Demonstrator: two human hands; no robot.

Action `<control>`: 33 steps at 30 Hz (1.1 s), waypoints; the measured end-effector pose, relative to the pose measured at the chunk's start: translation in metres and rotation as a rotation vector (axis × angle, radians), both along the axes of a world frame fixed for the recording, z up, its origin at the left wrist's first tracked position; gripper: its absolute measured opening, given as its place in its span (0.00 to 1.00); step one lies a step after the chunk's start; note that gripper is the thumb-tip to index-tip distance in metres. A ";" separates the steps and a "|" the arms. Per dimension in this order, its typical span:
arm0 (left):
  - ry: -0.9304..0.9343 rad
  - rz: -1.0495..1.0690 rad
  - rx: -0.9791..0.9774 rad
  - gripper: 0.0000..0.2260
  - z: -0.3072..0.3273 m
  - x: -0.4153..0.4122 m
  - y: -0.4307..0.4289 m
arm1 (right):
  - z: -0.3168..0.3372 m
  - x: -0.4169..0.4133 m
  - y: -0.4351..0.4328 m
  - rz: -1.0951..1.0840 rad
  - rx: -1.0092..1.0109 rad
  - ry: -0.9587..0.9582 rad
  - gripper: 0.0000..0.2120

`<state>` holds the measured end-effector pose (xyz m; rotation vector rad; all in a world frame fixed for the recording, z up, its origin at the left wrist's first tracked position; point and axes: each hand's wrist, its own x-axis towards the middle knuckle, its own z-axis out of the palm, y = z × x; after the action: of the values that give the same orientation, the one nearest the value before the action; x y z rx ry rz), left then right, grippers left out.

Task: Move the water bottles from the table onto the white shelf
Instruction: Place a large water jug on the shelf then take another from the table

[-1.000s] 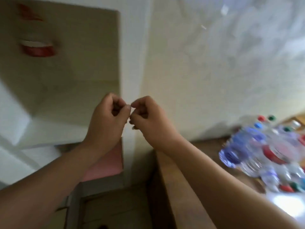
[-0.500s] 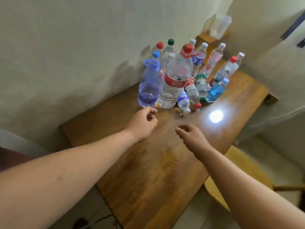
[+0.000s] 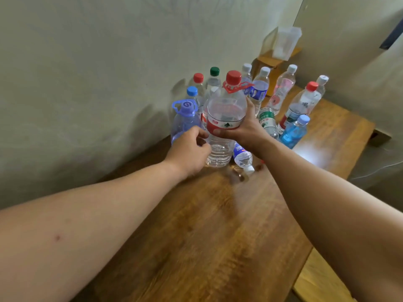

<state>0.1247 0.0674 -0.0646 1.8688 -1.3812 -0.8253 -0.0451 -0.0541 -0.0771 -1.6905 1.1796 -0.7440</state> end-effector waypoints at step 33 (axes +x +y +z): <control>0.222 0.369 -0.487 0.47 0.129 0.320 0.445 | 0.191 0.333 0.416 0.830 -0.366 -0.104 0.58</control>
<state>0.4445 0.5119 0.0647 1.5291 -0.9512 -0.4420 0.2875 0.3617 0.1141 -2.1740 0.1956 -0.5152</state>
